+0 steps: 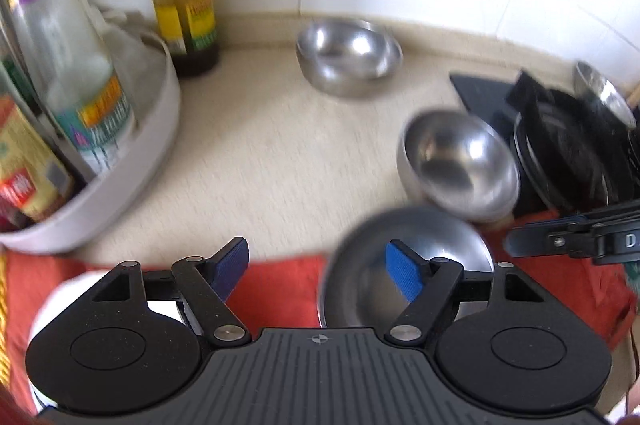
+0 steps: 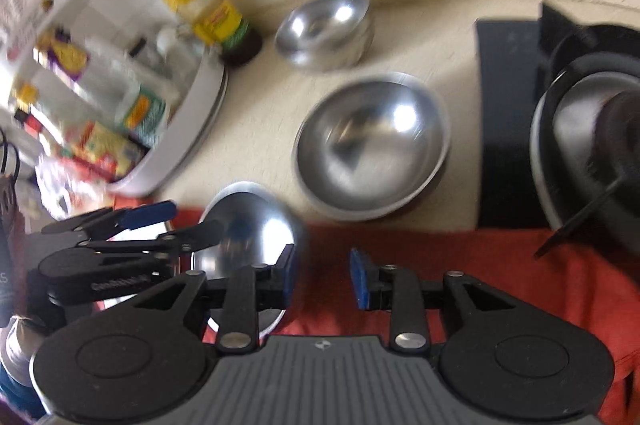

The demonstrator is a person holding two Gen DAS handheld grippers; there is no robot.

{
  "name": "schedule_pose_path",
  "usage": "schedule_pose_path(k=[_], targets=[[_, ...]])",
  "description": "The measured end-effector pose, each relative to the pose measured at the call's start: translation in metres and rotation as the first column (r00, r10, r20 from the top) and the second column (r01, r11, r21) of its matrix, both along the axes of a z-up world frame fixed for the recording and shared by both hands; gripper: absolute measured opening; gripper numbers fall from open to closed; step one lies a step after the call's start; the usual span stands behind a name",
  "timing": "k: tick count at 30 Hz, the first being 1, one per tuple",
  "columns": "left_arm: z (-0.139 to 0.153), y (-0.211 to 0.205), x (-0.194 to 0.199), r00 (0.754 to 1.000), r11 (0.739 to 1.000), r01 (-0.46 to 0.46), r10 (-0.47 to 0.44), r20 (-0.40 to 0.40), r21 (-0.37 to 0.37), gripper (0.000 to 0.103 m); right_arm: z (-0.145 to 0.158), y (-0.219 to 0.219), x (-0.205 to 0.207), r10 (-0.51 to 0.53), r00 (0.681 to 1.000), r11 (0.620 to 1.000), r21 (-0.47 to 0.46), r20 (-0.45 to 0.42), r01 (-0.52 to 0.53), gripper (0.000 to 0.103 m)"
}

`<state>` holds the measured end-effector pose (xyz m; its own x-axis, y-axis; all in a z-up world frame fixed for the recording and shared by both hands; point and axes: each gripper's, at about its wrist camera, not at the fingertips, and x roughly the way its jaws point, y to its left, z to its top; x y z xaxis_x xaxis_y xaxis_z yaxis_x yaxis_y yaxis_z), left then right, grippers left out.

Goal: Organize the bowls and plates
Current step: 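Lift the steel bowl with both grippers and carry it toward the red cloth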

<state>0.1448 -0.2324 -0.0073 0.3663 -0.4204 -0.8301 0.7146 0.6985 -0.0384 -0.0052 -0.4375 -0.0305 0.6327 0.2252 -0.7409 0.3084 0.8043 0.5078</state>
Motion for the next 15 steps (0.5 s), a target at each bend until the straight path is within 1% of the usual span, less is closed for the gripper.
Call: schedule_pose_path(k=[2,6,9,12,15], targets=[[0.004,-0.011,0.006,1.000,1.000,0.004,-0.004,0.022,-0.002,0.082,0.004,-0.012,-0.001,-0.042,0.999,0.999,-0.019,0.016,0.042,0.032],[0.002,-0.038,0.012,0.998,0.999,0.034,-0.035,0.056,0.020,0.082,0.001,-0.026,0.004,-0.101,0.995,0.993,-0.055,0.017,0.102,0.033],[-0.006,-0.057,0.019,0.998,0.998,0.043,-0.045,0.055,0.044,0.084,-0.003,-0.033,0.014,-0.125,0.992,0.989,-0.076,0.025,0.127,0.033],[-0.013,-0.071,0.020,0.996,0.996,0.064,-0.068,0.056,0.068,0.084,-0.008,-0.035,0.022,-0.114,0.993,0.990,-0.073,0.039,0.117,0.033],[-0.018,-0.079,0.024,0.995,0.994,0.084,-0.088,0.050,0.075,0.085,-0.012,-0.036,0.031,-0.105,0.994,0.991,-0.074,0.029,0.107,0.033]])
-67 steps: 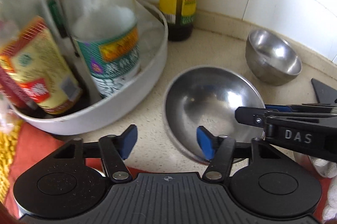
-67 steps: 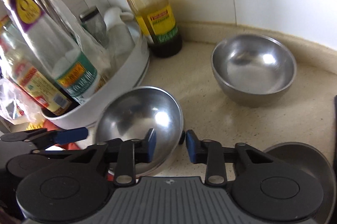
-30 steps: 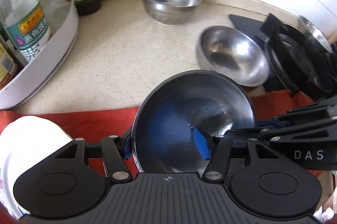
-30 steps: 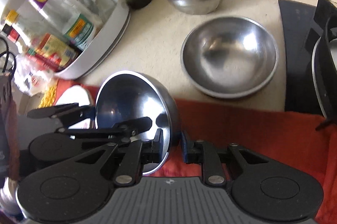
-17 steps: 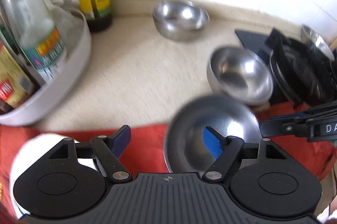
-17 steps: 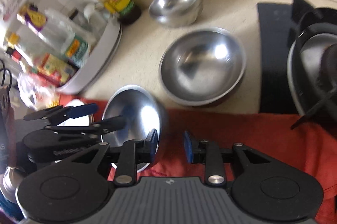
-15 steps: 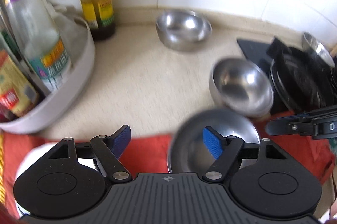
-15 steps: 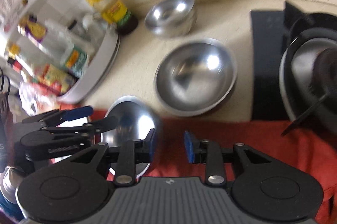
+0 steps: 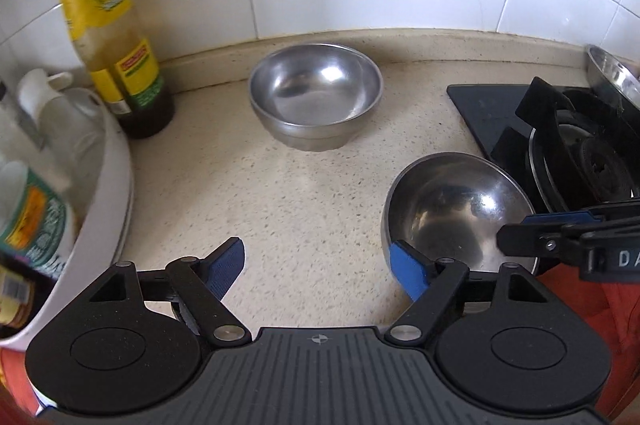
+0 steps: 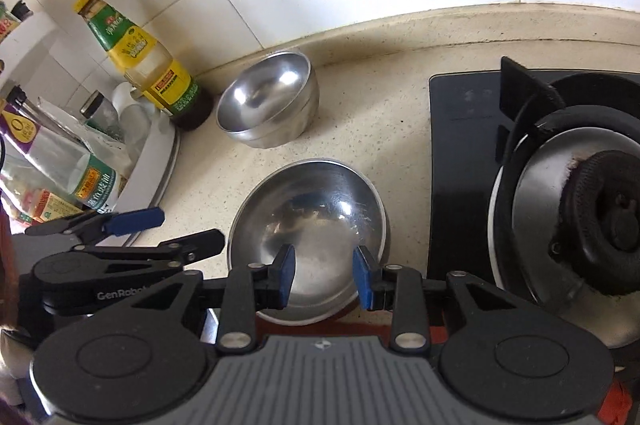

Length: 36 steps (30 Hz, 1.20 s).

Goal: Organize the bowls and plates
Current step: 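Lift the steel bowl with both grippers and carry it toward the red cloth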

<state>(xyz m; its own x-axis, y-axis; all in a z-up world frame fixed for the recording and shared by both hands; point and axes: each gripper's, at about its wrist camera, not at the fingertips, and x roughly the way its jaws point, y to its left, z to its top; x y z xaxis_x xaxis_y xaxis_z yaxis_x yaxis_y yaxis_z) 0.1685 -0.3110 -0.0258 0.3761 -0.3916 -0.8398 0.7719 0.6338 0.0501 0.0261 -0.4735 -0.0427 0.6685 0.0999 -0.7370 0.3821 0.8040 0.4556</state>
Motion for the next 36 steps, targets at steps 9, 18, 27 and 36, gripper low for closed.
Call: schedule_pose_path(k=[9,18,27,36], targets=[[-0.015,-0.018,0.007,0.998,0.998,0.054,-0.054,-0.018,0.015,0.082,-0.006,-0.006,0.002,-0.012,1.000,0.999,0.034,0.000,0.012,0.033],[-0.024,-0.027,0.009,0.994,0.995,0.094,-0.093,-0.059,0.019,0.072,0.002,-0.021,-0.009,-0.082,0.996,0.994,0.070,0.031,0.080,0.032],[-0.028,-0.030,0.011,0.992,0.994,0.103,-0.102,-0.075,0.019,0.072,0.013,-0.032,-0.017,-0.120,0.991,0.989,0.099,0.063,0.113,0.027],[-0.035,-0.033,0.008,0.988,0.990,0.136,-0.132,-0.085,0.043,0.076,-0.026,-0.038,-0.006,-0.146,0.989,0.972,0.185,-0.006,0.144,0.028]])
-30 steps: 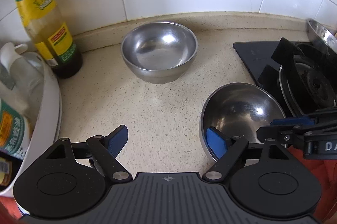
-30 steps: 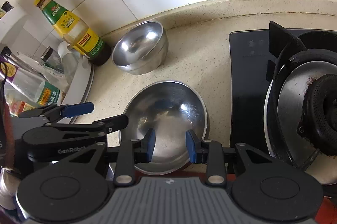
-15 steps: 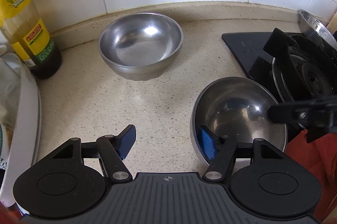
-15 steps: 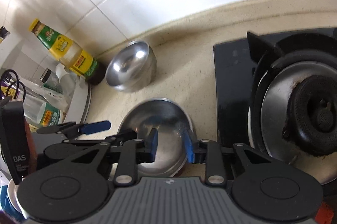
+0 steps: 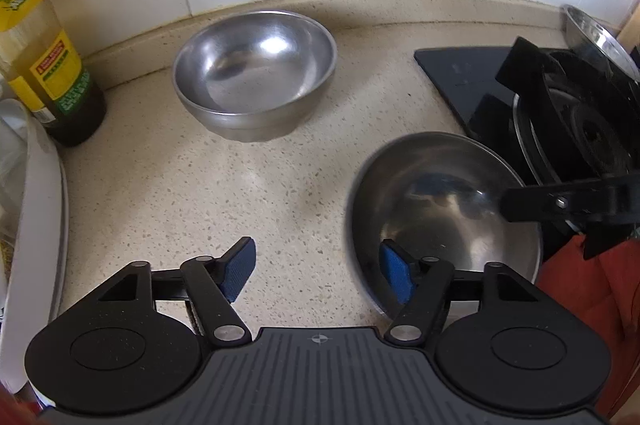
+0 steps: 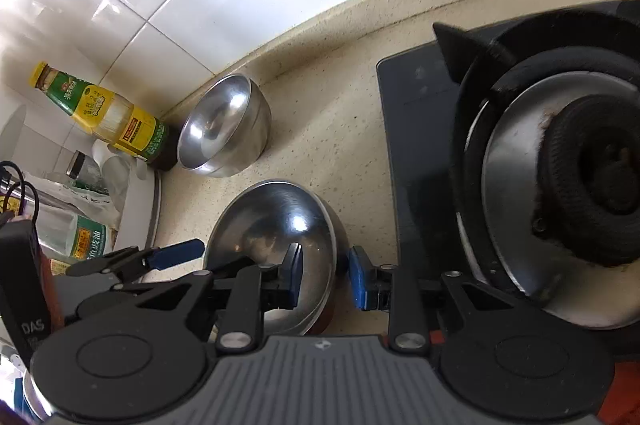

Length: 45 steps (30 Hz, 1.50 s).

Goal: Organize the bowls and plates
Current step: 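Lift the steel bowl with both grippers and carry it toward the red cloth, then lower the steel bowl into the bowl on the red cloth and open both grippers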

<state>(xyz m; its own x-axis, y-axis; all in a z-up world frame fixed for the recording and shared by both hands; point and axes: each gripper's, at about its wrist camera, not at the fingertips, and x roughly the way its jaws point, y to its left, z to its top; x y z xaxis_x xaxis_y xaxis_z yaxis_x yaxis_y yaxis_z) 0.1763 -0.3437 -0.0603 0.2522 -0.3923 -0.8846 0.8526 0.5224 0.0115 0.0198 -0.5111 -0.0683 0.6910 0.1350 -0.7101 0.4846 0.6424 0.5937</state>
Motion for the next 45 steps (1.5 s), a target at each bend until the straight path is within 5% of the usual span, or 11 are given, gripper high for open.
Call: schedule_pose_path(k=[21,45], targets=[[0.004,-0.004,-0.007,0.999,0.999,0.028,-0.029,-0.041,-0.029,0.071,-0.015,0.010,0.017,0.050,0.998,0.994,0.093,0.026,-0.052,0.027],[0.080,0.047,-0.024,0.994,0.983,-0.055,0.070,0.087,-0.173,0.076,0.059,0.044,0.011,0.144,0.976,0.989,0.001,0.163,-0.146,0.027]])
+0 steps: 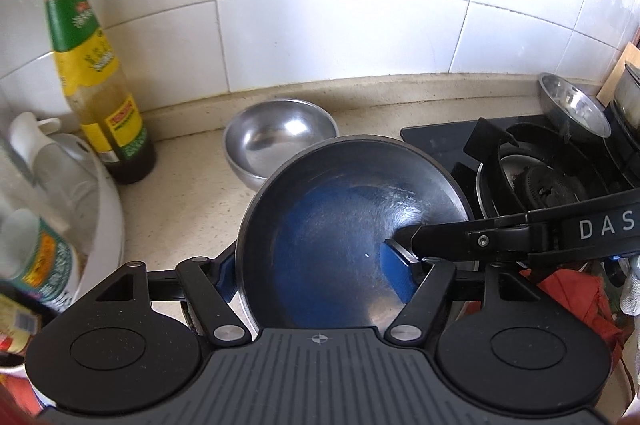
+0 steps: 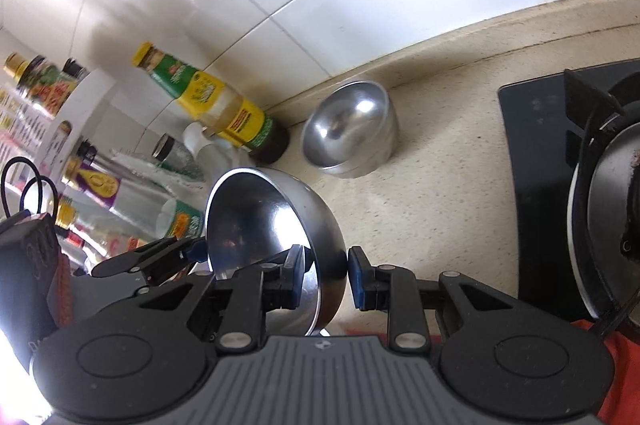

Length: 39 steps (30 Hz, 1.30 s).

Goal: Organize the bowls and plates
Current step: 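Lower the steel bowl into the bowl on the red cloth and open both grippers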

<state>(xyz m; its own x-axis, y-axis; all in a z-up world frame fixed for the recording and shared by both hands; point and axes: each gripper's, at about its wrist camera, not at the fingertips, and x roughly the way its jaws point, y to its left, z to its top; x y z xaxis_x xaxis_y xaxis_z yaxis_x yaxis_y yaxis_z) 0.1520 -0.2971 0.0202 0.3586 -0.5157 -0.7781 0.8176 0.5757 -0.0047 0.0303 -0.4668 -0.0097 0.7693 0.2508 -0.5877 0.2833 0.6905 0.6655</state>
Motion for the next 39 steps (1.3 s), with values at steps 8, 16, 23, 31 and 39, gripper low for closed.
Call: schedule_pose_path(k=[8,16,23,31,39], targets=[[0.009,0.023,-0.014,0.999,0.999,-0.031,0.032,0.016,-0.017,0.077,0.010,0.020,-0.007,0.045,0.999,0.999,-0.020,0.010,-0.045,0.027],[0.012,0.040,-0.027,0.999,0.999,-0.045,0.046,0.029,-0.020,0.079,0.013,0.036,-0.016,0.077,0.997,0.997,-0.025,0.006,-0.077,0.027],[0.013,0.051,-0.037,0.998,0.999,-0.051,0.052,0.027,-0.019,0.079,0.013,0.045,-0.024,0.091,0.996,0.996,-0.024,-0.001,-0.091,0.027],[0.006,0.056,-0.047,0.999,0.999,-0.052,0.052,0.012,-0.001,0.079,0.007,0.053,-0.033,0.100,0.995,0.995,-0.014,-0.026,-0.100,0.027],[-0.003,0.061,-0.052,0.998,0.998,-0.067,0.068,-0.010,0.014,0.079,-0.003,0.058,-0.036,0.120,0.991,0.993,-0.001,-0.062,-0.121,0.027]])
